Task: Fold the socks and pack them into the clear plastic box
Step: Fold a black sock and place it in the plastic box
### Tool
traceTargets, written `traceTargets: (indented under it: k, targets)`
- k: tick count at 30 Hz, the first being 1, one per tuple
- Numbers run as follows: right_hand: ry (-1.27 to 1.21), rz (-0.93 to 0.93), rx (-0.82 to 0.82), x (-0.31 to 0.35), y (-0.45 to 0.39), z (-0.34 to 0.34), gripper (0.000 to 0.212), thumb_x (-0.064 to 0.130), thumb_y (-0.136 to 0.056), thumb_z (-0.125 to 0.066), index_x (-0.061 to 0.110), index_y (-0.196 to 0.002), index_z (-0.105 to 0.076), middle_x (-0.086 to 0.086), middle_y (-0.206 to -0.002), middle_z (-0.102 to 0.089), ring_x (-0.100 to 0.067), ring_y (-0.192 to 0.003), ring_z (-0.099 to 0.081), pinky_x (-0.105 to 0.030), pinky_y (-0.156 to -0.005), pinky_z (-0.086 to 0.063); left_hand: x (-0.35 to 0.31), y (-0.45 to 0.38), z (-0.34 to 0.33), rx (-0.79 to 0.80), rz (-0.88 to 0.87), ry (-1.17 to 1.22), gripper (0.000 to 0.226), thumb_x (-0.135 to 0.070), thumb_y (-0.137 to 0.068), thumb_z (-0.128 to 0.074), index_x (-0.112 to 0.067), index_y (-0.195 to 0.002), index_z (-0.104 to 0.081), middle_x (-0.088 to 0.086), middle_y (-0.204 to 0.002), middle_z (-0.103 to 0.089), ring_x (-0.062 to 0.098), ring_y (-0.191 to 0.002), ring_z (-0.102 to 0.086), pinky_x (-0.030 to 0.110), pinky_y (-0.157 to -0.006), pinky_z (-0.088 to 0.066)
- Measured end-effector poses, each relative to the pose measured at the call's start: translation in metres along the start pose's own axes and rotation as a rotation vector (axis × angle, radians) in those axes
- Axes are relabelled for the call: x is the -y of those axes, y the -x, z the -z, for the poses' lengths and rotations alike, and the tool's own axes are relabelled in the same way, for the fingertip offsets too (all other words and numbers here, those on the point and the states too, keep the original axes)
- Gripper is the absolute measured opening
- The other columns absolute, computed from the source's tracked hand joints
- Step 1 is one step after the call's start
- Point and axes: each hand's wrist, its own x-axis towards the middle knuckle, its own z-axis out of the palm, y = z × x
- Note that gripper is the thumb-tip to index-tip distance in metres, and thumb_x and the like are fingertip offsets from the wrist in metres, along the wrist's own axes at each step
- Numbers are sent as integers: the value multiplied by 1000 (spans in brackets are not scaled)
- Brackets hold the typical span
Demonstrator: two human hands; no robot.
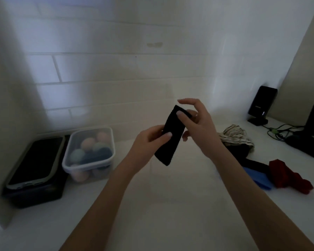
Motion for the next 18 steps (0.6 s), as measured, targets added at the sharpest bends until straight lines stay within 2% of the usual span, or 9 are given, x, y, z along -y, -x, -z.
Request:
traceTargets:
  k: [3, 5, 7, 11, 15, 18]
  targets:
    - [-107, -34, -54, -7, -9, 7, 30, 19, -89, -62, 19, -117, -52, 1, -70, -66, -14, -61, -63, -25, -42, -45, 0, -20, -3, 65, 23, -2, 18, -16, -79, -71, -19, -97, -71, -1, -94, -76, 15, -92, -71, 23, -80, -53]
    - [-158, -114, -39, -12, -13, 12, 41, 29, -82, -68, 20, -119, -51, 6, -70, -69, -10, -65, -64, -23, -45, -47, 5, -29, -4, 11, 20, 72, 15, -9, -79, -70, -17, -92, -71, -2, -87, -76, 13, -83, -71, 22, -74, -54]
    - [-141, -222, 49, -15, -15, 17, 50, 37, -74, -69, 22, -118, -51, 9, -74, -71, -6, -67, -64, -22, -49, -50, 9, -33, -4, -50, 12, 149, 13, -10, -83, -66, -19, -90, -70, -3, -83, -76, 12, -79, -71, 21, -70, -54]
    - [39, -331, 288, -23, -15, 22, 19, 20, -82, -69, 26, -99, -62, 17, -68, -66, -5, -62, -60, -20, -51, -50, 15, -31, -3, -90, 7, 104, 13, -13, -88, -60, -21, -91, -70, -2, -78, -76, 14, -77, -72, 24, -66, -56]
    - [97, -269, 226, -22, -16, 15, 15, 12, -82, -69, 26, -84, -65, 17, -61, -62, -3, -54, -57, -19, -46, -45, 16, -27, -1, -75, 9, 114, 12, -17, -90, -57, -20, -91, -69, -6, -81, -75, 11, -80, -71, 21, -65, -54]
    - [83, -233, 182, -19, -17, 15, 16, 14, -83, -68, 28, -75, -65, 16, -61, -61, -3, -53, -55, -19, -44, -42, 15, -26, -1, -64, 10, 65, 20, -6, -79, -70, -20, -93, -69, -4, -86, -76, 14, -84, -71, 28, -73, -57]
